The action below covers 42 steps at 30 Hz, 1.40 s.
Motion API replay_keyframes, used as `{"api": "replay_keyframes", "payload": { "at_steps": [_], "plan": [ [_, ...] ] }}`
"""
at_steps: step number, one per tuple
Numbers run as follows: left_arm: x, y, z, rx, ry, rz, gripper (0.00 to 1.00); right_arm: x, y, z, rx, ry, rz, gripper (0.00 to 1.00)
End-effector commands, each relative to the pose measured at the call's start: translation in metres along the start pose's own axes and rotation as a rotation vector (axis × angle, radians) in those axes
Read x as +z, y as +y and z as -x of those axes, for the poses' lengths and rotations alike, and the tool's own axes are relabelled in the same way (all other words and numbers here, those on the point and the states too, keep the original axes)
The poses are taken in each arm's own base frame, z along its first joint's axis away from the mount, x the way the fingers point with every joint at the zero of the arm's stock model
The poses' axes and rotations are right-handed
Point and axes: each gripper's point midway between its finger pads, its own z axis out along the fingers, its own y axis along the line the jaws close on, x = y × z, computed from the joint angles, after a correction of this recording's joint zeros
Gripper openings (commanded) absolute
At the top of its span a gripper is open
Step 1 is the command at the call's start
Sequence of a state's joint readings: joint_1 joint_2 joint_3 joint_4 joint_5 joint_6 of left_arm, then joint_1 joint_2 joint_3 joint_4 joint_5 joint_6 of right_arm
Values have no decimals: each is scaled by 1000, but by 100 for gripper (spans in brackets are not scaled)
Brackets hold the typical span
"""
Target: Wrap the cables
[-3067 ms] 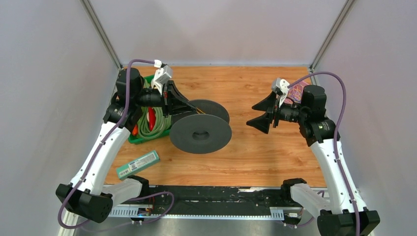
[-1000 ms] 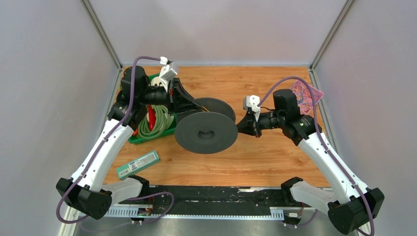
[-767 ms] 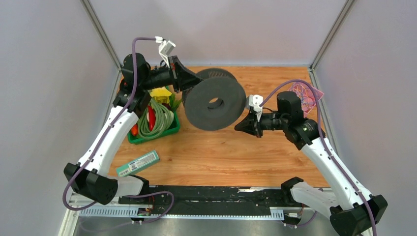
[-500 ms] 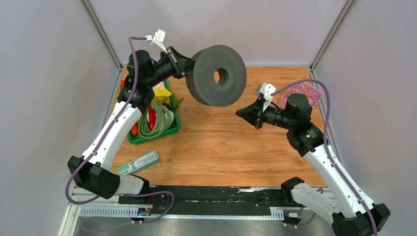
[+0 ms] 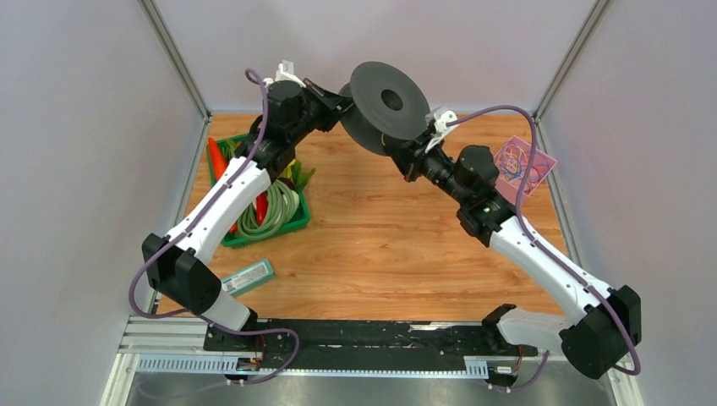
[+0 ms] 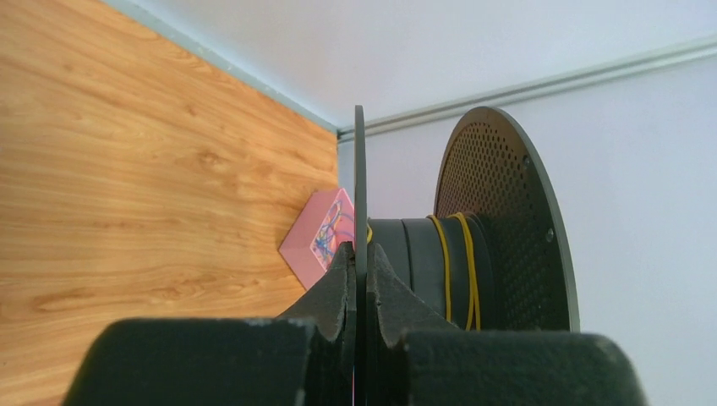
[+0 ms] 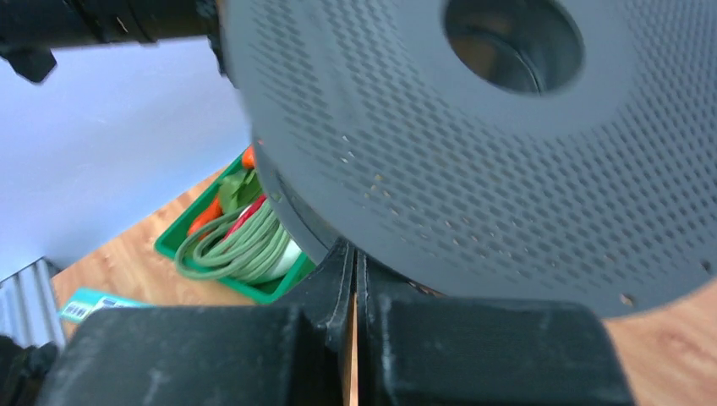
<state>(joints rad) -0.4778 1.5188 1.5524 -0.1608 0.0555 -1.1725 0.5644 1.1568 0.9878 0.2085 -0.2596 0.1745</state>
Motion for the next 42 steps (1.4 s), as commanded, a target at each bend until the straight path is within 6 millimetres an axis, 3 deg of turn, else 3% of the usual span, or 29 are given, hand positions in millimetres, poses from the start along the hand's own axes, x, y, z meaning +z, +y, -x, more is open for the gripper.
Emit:
{"api": "replay_keyframes", "payload": {
  "at_steps": [1,5,14,20,26,30,36,42],
  "plan": [
    [-3,-25,12,-28,-88,-20,0,16,-2,68,-216,-219,-106,0],
    [1,-15,3,-9,-68,-8,0,31,-6,65,-361,-206,-132,0],
    [13,-9,-31,32,16,-107,0,51,-53,43,-601,-151,-259,0],
    [36,27,-52,-4,55,-63,0,61,-90,17,-691,-102,-304,0],
    [67,47,-67,-3,74,-87,0,76,-133,-10,-747,-72,-311,0],
    [96,75,-81,-20,90,-57,0,92,-164,-27,-784,-70,-317,0],
    [137,123,-98,-19,107,1,0,124,-210,-71,-805,-29,-297,0],
    [172,163,-102,-24,101,43,0,149,-250,-110,-865,-1,-292,0]
  ]
}}
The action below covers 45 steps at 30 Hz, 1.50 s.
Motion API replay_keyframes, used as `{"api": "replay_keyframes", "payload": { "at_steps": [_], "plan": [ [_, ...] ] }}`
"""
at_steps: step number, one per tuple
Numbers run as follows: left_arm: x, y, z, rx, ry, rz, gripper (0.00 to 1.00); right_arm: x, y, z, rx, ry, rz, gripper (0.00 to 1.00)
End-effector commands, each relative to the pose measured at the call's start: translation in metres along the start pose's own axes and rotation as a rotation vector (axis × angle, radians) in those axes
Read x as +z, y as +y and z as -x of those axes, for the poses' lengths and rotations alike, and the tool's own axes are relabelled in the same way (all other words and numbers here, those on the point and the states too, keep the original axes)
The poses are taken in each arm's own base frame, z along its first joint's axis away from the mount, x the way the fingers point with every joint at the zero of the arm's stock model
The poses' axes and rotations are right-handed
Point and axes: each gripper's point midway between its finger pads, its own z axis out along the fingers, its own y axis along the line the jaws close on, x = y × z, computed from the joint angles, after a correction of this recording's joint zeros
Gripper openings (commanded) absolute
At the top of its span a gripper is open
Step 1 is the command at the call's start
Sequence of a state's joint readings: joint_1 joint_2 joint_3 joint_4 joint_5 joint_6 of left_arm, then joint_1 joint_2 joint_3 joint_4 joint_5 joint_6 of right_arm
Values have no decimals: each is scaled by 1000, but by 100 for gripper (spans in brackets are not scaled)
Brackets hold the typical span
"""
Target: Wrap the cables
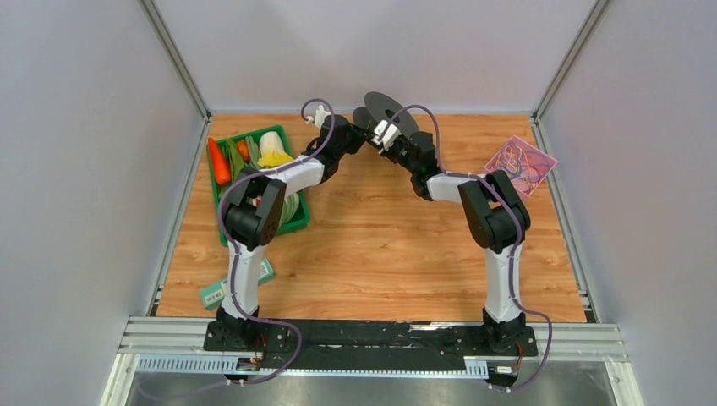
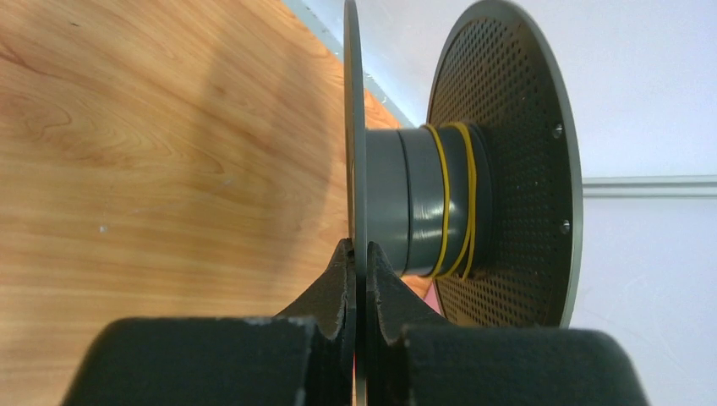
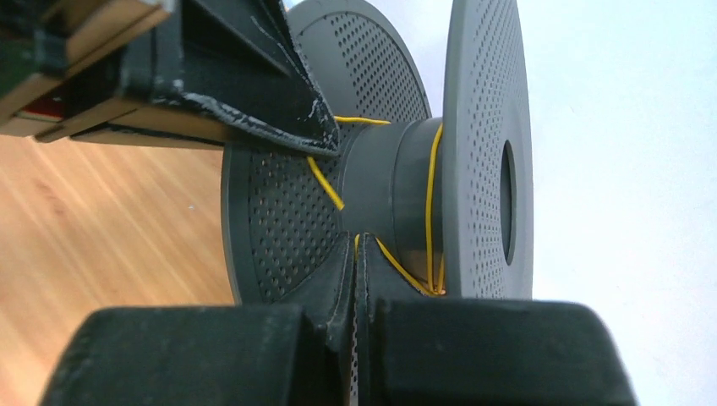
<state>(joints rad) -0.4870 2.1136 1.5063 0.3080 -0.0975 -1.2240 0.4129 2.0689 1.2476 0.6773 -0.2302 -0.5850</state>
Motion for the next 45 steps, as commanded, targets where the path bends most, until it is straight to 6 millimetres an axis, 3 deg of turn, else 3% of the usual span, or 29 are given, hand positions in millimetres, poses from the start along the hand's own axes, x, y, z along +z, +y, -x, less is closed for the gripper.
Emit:
{"api": "replay_keyframes", "payload": {
  "at_steps": [1,11,14,18,28,37,45],
  "plan": [
    [2,-39,-36,33,161,-166,0,20,-78,24,-137,-149,-213,0],
    [46,6,-40,4,167,-99,0,62,-63,-24,-288,-146,-194,0],
    [55,24,-46,-2,172,-68,0,68,-60,-34,-330,-146,-204,0],
    [63,30,-53,10,186,-73,0,72,-43,-48,-384,-144,-171,0],
    [72,55,-64,0,199,-39,0,78,-7,-69,-572,-191,-119,0],
    [75,69,-77,-1,218,-20,0,79,-5,-78,-682,-232,-140,0],
    [78,64,-90,29,231,-37,0,84,-5,-78,-694,-269,-107,0]
  ]
}}
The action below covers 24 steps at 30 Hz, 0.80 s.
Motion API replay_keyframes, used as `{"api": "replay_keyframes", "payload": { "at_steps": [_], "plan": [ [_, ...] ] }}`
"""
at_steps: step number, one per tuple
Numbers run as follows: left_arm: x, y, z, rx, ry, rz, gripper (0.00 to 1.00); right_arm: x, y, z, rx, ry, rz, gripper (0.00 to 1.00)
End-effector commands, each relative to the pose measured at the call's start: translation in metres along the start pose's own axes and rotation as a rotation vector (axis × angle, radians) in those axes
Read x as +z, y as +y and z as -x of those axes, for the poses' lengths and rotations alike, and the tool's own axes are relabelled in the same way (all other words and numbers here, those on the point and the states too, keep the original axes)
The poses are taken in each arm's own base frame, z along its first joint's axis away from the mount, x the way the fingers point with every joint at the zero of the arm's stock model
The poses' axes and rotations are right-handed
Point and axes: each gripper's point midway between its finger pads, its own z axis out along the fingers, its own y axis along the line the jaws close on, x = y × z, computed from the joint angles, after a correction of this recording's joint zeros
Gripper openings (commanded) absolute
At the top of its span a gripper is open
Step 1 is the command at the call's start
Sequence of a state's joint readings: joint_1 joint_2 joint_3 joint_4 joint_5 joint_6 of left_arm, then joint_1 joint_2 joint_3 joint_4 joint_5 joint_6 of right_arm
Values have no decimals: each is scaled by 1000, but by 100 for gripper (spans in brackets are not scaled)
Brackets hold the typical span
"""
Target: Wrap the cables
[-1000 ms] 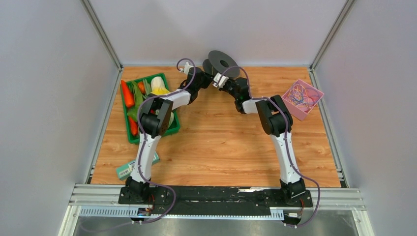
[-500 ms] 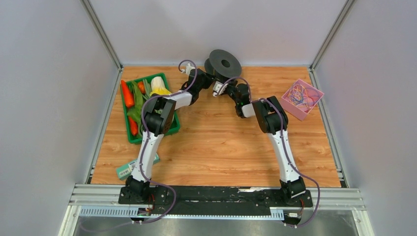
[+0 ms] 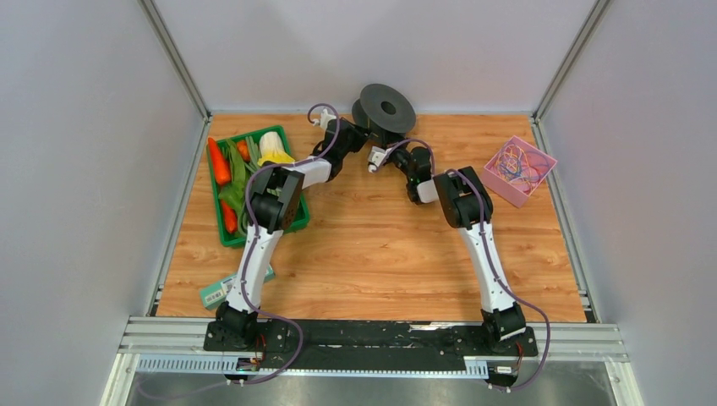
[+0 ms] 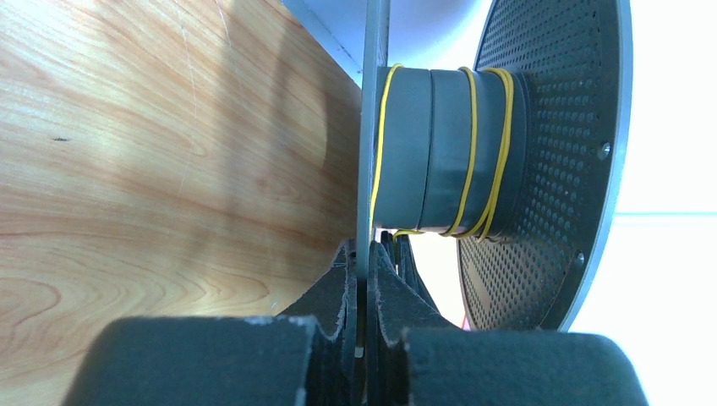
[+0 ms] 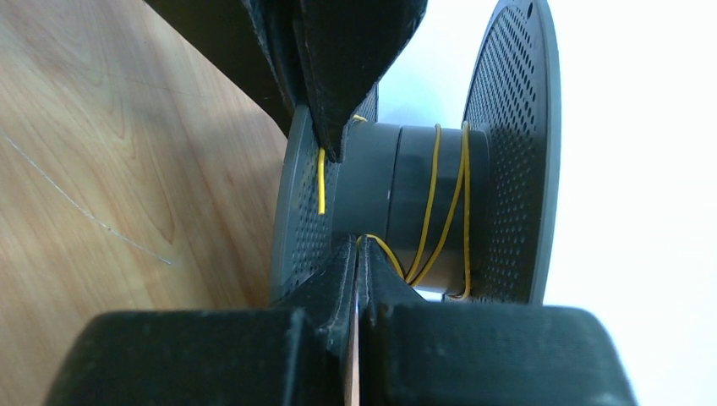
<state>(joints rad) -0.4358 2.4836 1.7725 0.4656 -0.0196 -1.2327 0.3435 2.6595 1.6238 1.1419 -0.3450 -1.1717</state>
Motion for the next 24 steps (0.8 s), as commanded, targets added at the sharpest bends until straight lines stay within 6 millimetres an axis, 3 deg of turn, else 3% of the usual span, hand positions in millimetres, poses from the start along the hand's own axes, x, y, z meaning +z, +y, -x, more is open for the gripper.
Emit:
{"api": "replay_keyframes", "payload": {
  "at_steps": [1,10,15,17,20,24],
  "plan": [
    [-8,11,-84,54,229,21,0,10,9,14,-30,-92,24,0],
    [-9,18,-100,65,255,46,0,15,12,18,-48,-137,39,0],
    [-11,25,-98,-3,238,102,1,8,9,10,-64,-129,40,0],
    [-13,28,-96,-22,234,123,9,5,6,7,-68,-121,42,0],
    [-14,27,-93,-32,230,135,11,3,6,0,-78,-106,47,0],
    [-18,39,-81,-61,213,204,23,2,5,-9,-101,-84,39,0]
  ]
}}
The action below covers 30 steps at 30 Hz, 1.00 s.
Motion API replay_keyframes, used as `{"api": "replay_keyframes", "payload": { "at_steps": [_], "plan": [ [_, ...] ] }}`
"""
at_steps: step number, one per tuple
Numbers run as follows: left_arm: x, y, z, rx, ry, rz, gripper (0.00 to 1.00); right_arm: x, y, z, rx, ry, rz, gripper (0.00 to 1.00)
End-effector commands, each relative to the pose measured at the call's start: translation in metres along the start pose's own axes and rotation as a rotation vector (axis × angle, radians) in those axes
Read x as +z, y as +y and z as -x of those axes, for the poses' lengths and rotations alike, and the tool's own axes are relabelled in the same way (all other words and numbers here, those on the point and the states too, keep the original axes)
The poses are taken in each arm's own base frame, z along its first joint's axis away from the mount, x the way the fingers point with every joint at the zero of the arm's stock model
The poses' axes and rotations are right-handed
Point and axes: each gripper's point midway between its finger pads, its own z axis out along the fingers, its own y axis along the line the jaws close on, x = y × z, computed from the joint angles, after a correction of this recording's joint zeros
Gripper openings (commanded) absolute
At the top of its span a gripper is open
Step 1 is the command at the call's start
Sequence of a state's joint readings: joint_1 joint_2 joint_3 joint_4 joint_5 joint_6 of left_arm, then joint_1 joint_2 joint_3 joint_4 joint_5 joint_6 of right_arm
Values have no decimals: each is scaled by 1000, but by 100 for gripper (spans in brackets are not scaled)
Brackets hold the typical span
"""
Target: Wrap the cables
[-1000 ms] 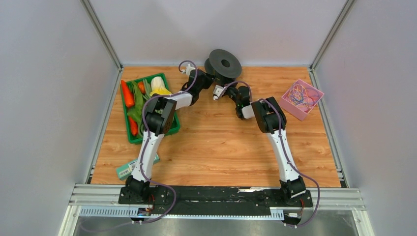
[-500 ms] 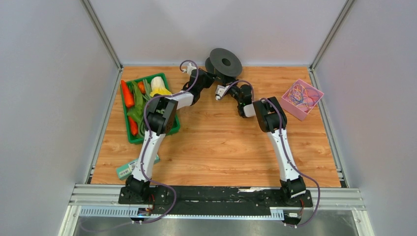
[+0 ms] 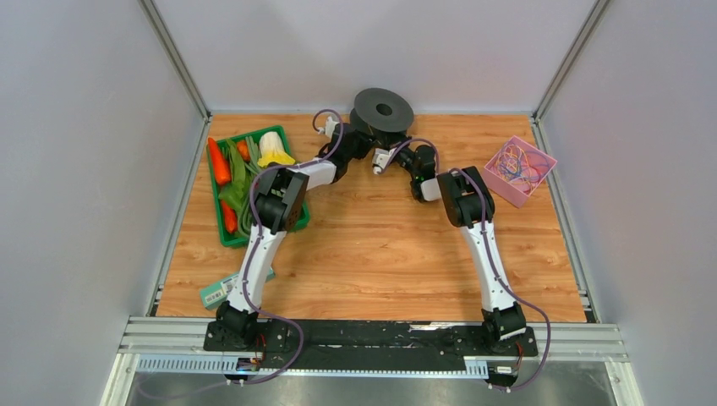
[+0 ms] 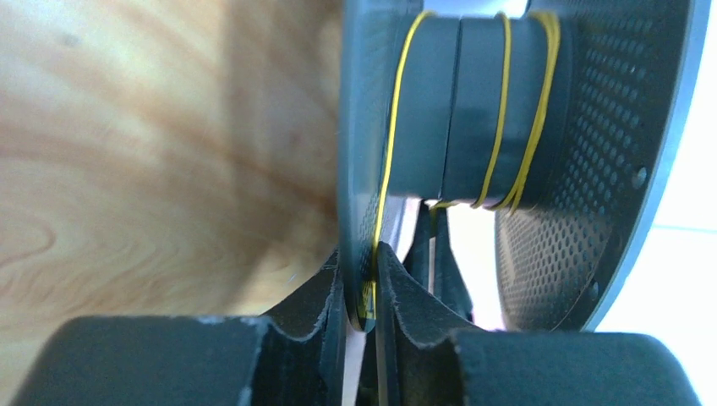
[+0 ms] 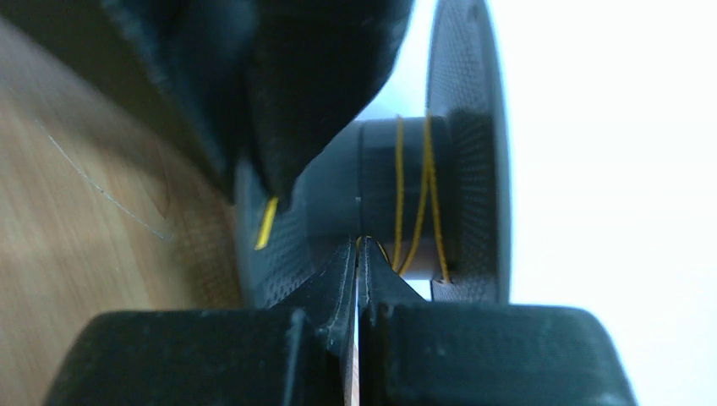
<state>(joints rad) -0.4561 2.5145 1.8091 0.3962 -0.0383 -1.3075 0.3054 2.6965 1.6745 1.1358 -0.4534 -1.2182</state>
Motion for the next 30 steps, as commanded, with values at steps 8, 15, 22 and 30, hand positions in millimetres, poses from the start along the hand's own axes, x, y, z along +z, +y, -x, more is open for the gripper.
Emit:
{"api": "replay_keyframes", "payload": {
  "at_steps": [8,15,22,30],
  "plan": [
    [-37,49,-34,-63,205,216,49,7,13,-11,-93,3,33,0],
    [-70,29,-42,-87,326,134,50,8,16,-10,-113,-5,44,0],
    [-100,12,-40,-47,334,102,53,1,27,-10,-124,-8,63,0],
    [-128,-15,-49,55,343,28,56,-7,29,-10,-139,2,65,4]
  ]
}}
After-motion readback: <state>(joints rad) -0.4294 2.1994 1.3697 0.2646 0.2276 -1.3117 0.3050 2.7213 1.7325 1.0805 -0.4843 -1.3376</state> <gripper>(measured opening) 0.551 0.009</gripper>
